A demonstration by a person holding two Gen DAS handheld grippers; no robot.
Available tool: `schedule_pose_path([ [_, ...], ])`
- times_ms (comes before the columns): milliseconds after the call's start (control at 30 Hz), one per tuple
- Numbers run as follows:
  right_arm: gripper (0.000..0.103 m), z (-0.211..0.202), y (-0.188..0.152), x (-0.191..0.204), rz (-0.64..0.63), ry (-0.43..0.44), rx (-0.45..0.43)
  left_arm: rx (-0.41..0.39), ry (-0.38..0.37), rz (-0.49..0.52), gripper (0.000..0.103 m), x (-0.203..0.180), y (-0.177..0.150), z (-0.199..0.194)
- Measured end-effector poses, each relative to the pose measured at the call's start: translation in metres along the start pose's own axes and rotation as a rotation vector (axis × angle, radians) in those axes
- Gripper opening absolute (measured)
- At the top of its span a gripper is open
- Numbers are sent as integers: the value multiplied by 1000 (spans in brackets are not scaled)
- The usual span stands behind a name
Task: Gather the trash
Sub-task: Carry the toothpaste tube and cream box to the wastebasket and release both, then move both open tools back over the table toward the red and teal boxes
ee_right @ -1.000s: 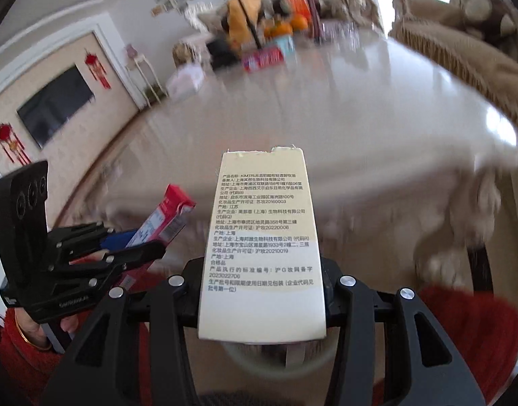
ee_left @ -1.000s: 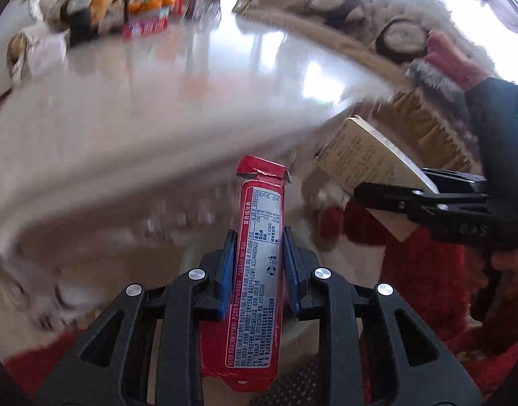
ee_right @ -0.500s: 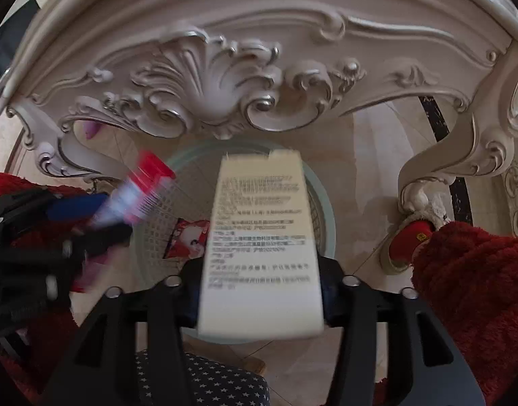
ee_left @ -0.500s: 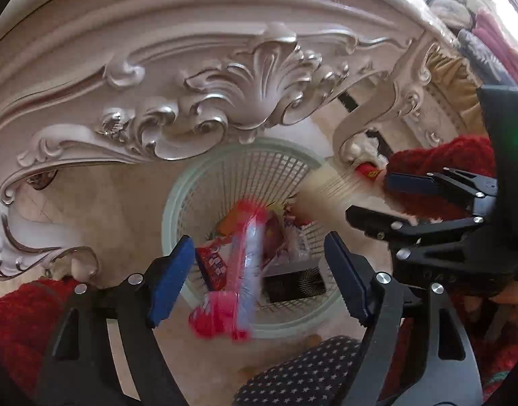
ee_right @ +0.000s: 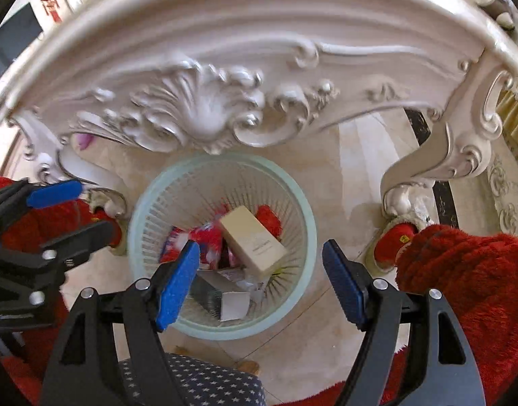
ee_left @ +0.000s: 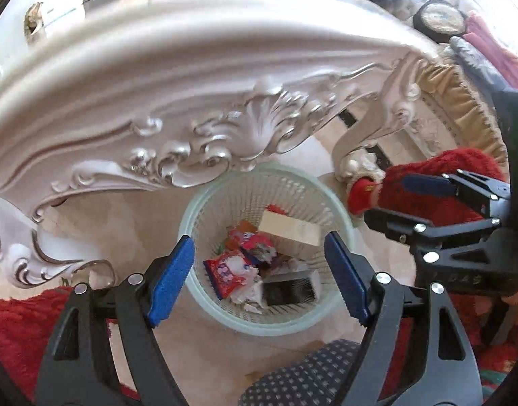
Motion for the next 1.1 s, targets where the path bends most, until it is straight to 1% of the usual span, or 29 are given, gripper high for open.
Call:
schedule_pose_path([
  [33,71,-9,2,0,2,10,-13,-8,-27,14,77,-6,3,-10],
  [67,71,-22,5,-2,7,33,-36,-17,-70,44,77,-16,10,-24],
  [100,71,-35,9,-3,16,60,-58,-30,-94,68,77,-22,17,-36],
  [133,71,-54,18,-6,30,97,-96,-56,-112,91,77,-26,26,-50],
  [167,71,-66,25,-10,41,119,-127,-100,-121,115,77,-28,42,-68],
  [233,71,-92,50,-19,57,137,-205,-160,-91,131,77,-21,70,-91],
  [267,73,-103,65,-25,63,124,-243,-194,-39,125,77,-10,93,-102],
  [300,77,-109,81,-31,73,107,-277,-218,6,117,77,0,111,-108],
  [333,77,-113,93,-34,83,100,-306,-244,47,109,78,10,130,-113],
  [367,77,-115,110,-39,95,87,-336,-276,70,109,80,23,154,-117],
  [400,77,-115,122,-42,102,73,-346,-292,72,120,80,35,178,-117],
  [433,77,-113,141,-46,111,62,-363,-295,79,132,80,44,196,-115],
  [500,77,-108,169,-51,123,63,-387,-276,93,188,80,70,242,-106],
  [533,77,-104,189,-54,128,65,-395,-266,119,213,80,82,261,-101],
  [567,77,-100,204,-56,132,73,-403,-255,129,264,80,96,285,-94],
  [633,77,-89,241,-61,141,100,-410,-234,125,319,80,114,318,-83],
  [700,77,-78,278,-64,156,114,-412,-202,138,335,80,139,354,-65],
  [800,77,-51,349,-64,175,69,-397,-170,133,342,80,163,395,-43],
  [867,77,-39,380,-60,174,53,-392,-160,122,394,80,169,418,-25],
  [933,77,-25,419,-52,192,51,-378,-141,91,412,80,178,433,-11],
  [1000,77,-13,443,-48,205,46,-365,-110,63,411,80,192,449,4],
  [1100,77,10,485,-39,222,55,-312,-100,46,411,80,213,469,18],
])
Point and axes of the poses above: each gripper's, at about its wrist camera, not at the fingertips, and z roughly the way its jaws point, x to its left, y to its top, the point moved 5 cm from there along z, roughly the way its jaws point, and after that the axes turned 14 degrees about -y, right-handed, at the moved point
